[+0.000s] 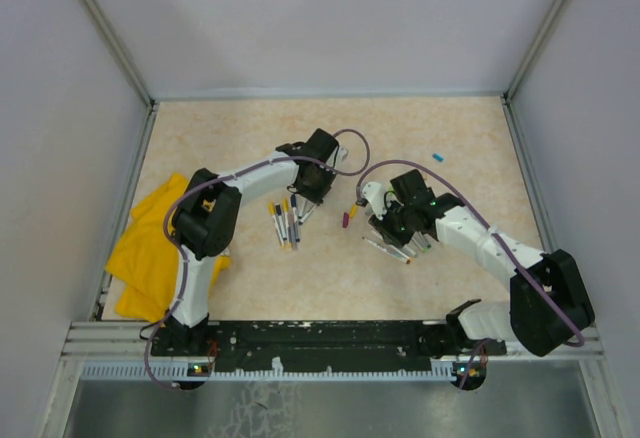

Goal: Open the pen caps
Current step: Pick up the pen from the center of the board.

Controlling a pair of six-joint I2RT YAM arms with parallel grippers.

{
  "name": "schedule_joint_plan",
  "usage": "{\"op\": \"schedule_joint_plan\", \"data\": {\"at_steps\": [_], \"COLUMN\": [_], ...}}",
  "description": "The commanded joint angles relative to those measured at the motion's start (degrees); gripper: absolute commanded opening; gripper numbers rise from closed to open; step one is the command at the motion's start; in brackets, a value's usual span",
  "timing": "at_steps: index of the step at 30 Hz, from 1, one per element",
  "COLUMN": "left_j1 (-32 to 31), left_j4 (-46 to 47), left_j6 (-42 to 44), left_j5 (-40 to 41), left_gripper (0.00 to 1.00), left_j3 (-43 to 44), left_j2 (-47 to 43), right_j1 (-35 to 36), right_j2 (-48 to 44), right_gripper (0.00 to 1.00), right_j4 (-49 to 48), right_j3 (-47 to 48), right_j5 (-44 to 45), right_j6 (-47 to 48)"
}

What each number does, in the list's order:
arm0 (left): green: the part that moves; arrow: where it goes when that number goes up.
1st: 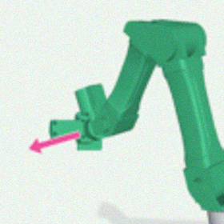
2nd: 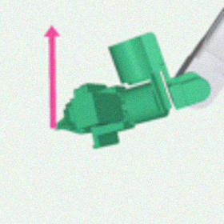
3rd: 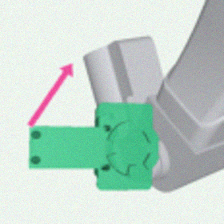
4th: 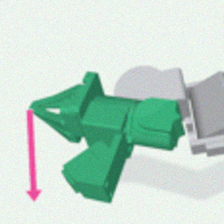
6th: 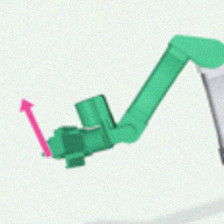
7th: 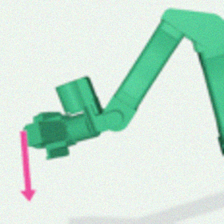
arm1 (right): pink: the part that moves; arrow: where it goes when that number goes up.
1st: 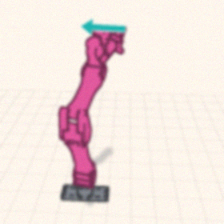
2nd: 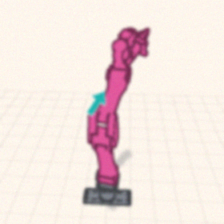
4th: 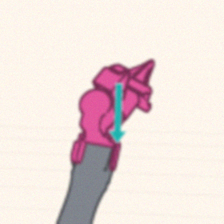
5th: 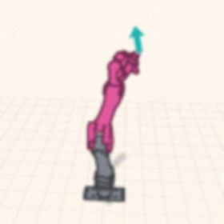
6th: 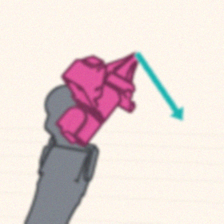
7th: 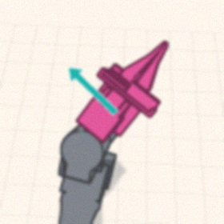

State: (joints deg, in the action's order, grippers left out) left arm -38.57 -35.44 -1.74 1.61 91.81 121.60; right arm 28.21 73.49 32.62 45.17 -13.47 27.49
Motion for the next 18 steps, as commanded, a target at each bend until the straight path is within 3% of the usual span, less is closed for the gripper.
{"op": "schedule_joint_plan", "data": {"at_steps": [1, 18], "left_j1": [-0.5, -0.5], "left_j4": [1.2, 15.8], "left_j6": [-0.5, -4.1], "left_j5": [1.2, -5.0], "left_gripper": [0.00, 0.00], "left_j3": [-1.8, -17.6], "left_j2": [-2.4, -19.8], "right_j1": [-0.8, -2.1], "right_j2": [-2.3, -12.2], "right_gripper": [0.26, 0.26], "right_j4": [-0.2, -3.3], "right_j3": [2.8, 4.3], "right_j5": [-2.1, -19.5], "right_j6": [0.5, -5.4]}}
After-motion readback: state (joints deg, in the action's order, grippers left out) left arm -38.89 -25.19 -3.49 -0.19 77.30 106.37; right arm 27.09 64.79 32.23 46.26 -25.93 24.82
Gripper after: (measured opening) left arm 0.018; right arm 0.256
